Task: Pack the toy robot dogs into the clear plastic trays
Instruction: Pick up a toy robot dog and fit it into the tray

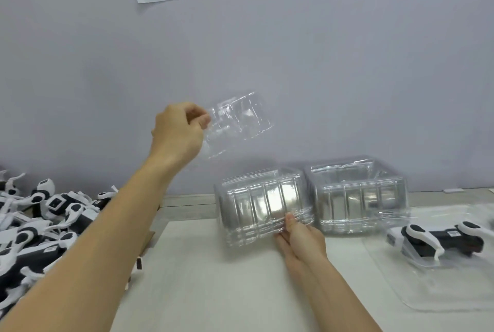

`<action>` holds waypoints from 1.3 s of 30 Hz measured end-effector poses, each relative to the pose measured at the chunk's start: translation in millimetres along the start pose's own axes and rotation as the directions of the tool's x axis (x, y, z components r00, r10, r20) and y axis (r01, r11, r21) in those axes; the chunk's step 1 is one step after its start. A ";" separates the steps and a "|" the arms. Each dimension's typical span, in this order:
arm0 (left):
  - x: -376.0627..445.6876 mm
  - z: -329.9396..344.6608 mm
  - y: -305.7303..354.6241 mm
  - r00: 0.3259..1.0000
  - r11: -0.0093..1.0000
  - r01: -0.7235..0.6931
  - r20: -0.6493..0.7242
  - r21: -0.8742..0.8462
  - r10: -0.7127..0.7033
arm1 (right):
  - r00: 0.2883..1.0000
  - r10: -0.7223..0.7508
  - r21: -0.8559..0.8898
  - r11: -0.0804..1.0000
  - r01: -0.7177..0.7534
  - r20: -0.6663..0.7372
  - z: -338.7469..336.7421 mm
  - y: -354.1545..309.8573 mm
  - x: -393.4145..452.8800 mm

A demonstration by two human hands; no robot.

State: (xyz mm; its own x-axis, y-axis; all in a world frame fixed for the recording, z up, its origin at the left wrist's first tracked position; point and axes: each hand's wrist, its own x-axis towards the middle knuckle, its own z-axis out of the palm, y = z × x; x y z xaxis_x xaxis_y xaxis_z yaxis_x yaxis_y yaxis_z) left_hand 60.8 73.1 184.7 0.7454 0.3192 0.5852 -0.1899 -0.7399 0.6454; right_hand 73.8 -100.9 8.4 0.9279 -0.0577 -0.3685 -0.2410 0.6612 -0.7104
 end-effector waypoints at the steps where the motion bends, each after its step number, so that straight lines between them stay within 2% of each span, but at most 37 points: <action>1: -2.5 -9.4 2.7 0.999 0.999 -0.040 0.000 0.012 0.040 | 1.000 -0.003 -0.029 1.000 0.003 0.005 0.9 -0.3 0.6; 2: -6.7 -17.4 4.2 0.998 0.997 -0.069 0.005 0.025 0.069 | 1.000 0.002 -0.105 0.994 0.001 0.021 1.3 -0.7 0.9; 4: -20.3 -28.9 3.0 0.994 0.994 -0.104 0.036 0.036 0.103 | 0.995 0.048 -0.386 0.922 -0.012 0.086 -1.1 -5.0 -1.1; 6: -39.9 -34.5 -4.9 0.991 0.995 -0.104 0.085 0.015 0.102 | 0.983 0.118 -0.699 0.715 0.012 0.139 -5.2 -17.1 -7.9; 8: -60.8 -36.9 -15.7 0.985 0.996 -0.094 0.147 0.005 0.093 | 0.978 0.116 -0.832 0.549 0.083 0.174 -6.9 -33.9 -13.7; 9: -69.5 -36.8 -20.3 0.978 0.995 -0.096 0.184 0.006 0.093 | 0.979 0.075 -0.838 0.533 0.120 0.187 -7.0 -43.3 -16.4; 11: -80.9 -34.3 -24.9 0.954 0.995 -0.095 0.283 -0.009 0.094 | 0.979 0.006 -0.750 0.644 0.153 0.204 -7.7 -63.1 -21.1; 13: -85.7 -30.4 -23.6 0.908 0.993 -0.105 0.402 -0.047 0.115 | 0.968 0.062 -0.656 0.745 0.118 0.244 -4.8 -78.9 -31.2; 15: -89.6 -26.6 -18.2 0.836 0.992 -0.098 0.534 -0.077 0.125 | 0.929 0.162 -0.619 0.780 0.086 0.334 -2.2 -89.3 -43.3; 17: -93.1 -23.4 -13.5 0.754 0.993 -0.105 0.647 -0.049 0.112 | 0.884 0.179 -0.561 0.820 0.108 0.432 -1.6 -99.4 -56.1; 20: -93.0 -25.1 -15.5 0.695 0.993 -0.061 0.710 -0.100 0.114 | 0.888 0.153 -0.520 0.847 0.108 0.433 -8.1 -111.1 -63.8; 21: -91.7 -27.5 -18.7 0.712 0.990 -0.029 0.692 -0.140 0.119 | 0.909 0.136 -0.535 0.838 0.106 0.394 -10.0 -114.1 -64.1; 23: -86.1 -32.4 -31.9 0.821 0.988 0.023 0.567 -0.154 0.069 | 0.942 0.127 -0.609 0.787 0.094 0.309 -11.6 -115.1 -61.5; 24: -83.1 -34.8 -42.0 0.876 0.996 0.045 0.482 -0.081 0.000 | 0.945 0.155 -0.649 0.757 0.073 0.288 -11.0 -112.2 -59.6; 25: -80.9 -37.7 -54.4 0.909 0.995 0.075 0.406 0.064 -0.095 | 0.941 0.193 -0.674 0.737 0.047 0.278 -9.6 -107.3 -57.3; 26: -80.0 -41.6 -68.8 0.907 0.960 0.118 0.366 0.256 -0.209 | 0.933 0.234 -0.689 0.725 0.021 0.274 -8.0 -101.3 -54.3; 27: -80.5 -46.1 -82.3 0.865 0.880 0.156 0.367 0.450 -0.341 | 0.923 0.273 -0.705 0.709 -0.003 0.270 -6.7 -94.5 -51.6; 28: -82.9 -49.7 -94.2 0.789 0.774 0.160 0.392 0.612 -0.473 | 0.914 0.312 -0.732 0.681 -0.024 0.260 -5.6 -87.2 -49.5; 30: -88.0 -51.4 -108.0 0.621 0.615 0.098 0.434 0.782 -0.652 | 0.907 0.373 -0.835 0.548 -0.043 0.198 -5.0 -73.6 -44.0; 31: -90.4 -50.2 -110.5 0.600 0.596 0.087 0.436 0.798 -0.671 | 0.910 0.387 -0.899 0.436 -0.039 0.148 -5.7 -68.3 -41.6; 32: -91.6 -47.9 -111.2 0.639 0.603 0.104 0.411 0.791 -0.650 | 0.916 0.388 -0.951 0.308 -0.027 0.100 -6.7 -64.8 -40.3; 34: -91.0 -43.1 -115.7 0.749 0.610 0.236 0.258 0.756 -0.610 | 0.938 0.344 -0.994 0.108 0.008 0.045 -10.2 -64.2 -38.1; 36: -90.5 -42.2 -117.9 0.814 0.632 0.346 0.113 0.694 -0.569 | 0.959 0.280 -0.999 0.017 0.040 0.043 -12.3 -70.1 -36.0; 39: -85.3 -48.1 -112.3 0.866 0.688 0.375 0.030 0.621 -0.500 | 0.979 0.164 -0.986 -0.092 0.140 0.123 -8.5 -80.7 -38.3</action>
State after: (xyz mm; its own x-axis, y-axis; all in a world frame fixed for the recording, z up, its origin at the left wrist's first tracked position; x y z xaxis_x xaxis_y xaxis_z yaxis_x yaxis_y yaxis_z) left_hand -12.2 157.4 85.9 0.7594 0.6282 0.1693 0.5463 -0.7570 0.3584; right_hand 55.3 -158.4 74.8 0.9035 0.1444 -0.4035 -0.1288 -0.8064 -0.5771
